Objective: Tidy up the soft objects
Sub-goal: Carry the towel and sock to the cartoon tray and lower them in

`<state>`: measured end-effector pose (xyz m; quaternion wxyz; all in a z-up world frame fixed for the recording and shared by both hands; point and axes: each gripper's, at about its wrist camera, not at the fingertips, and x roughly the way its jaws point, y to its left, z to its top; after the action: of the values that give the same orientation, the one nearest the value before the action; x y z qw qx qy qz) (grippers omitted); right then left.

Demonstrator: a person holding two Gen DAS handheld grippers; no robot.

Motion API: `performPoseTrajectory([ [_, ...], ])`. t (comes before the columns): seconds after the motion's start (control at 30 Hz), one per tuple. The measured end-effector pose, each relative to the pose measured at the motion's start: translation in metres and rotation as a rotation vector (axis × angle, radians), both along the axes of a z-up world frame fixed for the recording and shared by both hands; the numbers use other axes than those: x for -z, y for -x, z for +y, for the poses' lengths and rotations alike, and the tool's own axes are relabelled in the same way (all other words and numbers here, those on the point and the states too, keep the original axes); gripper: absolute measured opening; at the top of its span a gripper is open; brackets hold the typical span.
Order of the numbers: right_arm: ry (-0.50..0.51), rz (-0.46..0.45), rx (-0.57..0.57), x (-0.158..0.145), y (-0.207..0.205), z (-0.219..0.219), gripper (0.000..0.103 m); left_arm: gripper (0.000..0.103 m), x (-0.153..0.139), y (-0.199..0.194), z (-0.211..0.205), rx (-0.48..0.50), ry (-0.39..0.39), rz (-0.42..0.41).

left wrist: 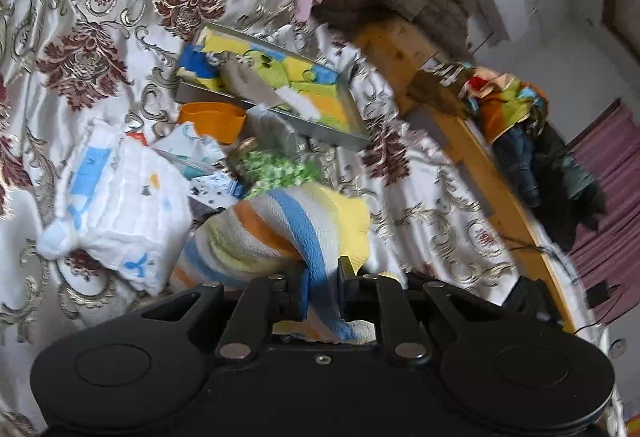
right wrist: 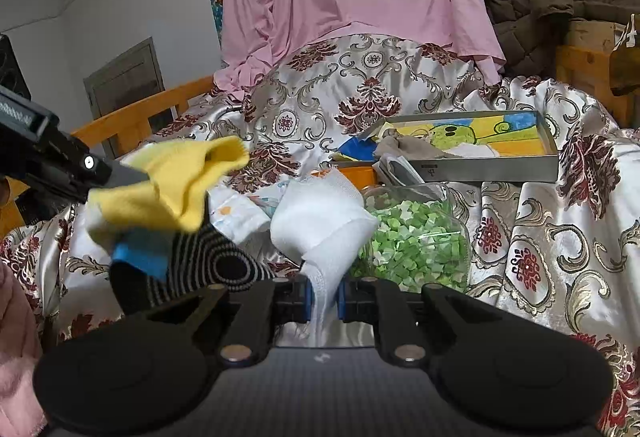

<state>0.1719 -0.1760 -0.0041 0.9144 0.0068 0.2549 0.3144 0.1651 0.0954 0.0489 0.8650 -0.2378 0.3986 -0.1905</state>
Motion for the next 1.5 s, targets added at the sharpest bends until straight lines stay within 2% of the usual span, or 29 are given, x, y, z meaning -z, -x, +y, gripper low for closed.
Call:
performPoseTrajectory([
  [0.17,0.003,-0.017,0.0,-0.002,0.001,-0.001,0.013,0.014,-0.012,0.0,0.004,-0.025,0.005,-0.045],
  [0.4,0.002,-0.102,0.012,-0.021,-0.004,-0.004,0.013,0.014,-0.031,-0.014,0.002,-0.028,-0.022,-0.101],
  [0.53,-0.017,-0.136,0.031,-0.037,-0.016,-0.011,0.013,0.014,-0.04,-0.033,0.001,-0.037,0.014,-0.124],
  [0.7,-0.037,-0.155,0.068,-0.054,-0.048,-0.026,0.013,0.014,-0.049,-0.065,-0.01,-0.019,0.014,-0.168],
  [0.93,0.003,-0.169,0.106,-0.068,-0.118,-0.033,0.013,0.014,-0.057,-0.14,-0.023,0.019,0.022,-0.212],
  [1.1,0.032,-0.147,0.144,-0.064,-0.185,-0.032,0.013,0.014,-0.053,-0.208,-0.034,0.029,0.046,-0.235],
  [1.33,0.061,-0.091,0.214,-0.037,-0.272,-0.034,0.013,0.014,-0.026,-0.302,-0.06,0.06,0.069,-0.23],
  [1.5,0.114,-0.047,0.248,-0.015,-0.312,-0.032,0.013,0.014,0.007,-0.352,-0.079,0.088,0.051,-0.203],
])
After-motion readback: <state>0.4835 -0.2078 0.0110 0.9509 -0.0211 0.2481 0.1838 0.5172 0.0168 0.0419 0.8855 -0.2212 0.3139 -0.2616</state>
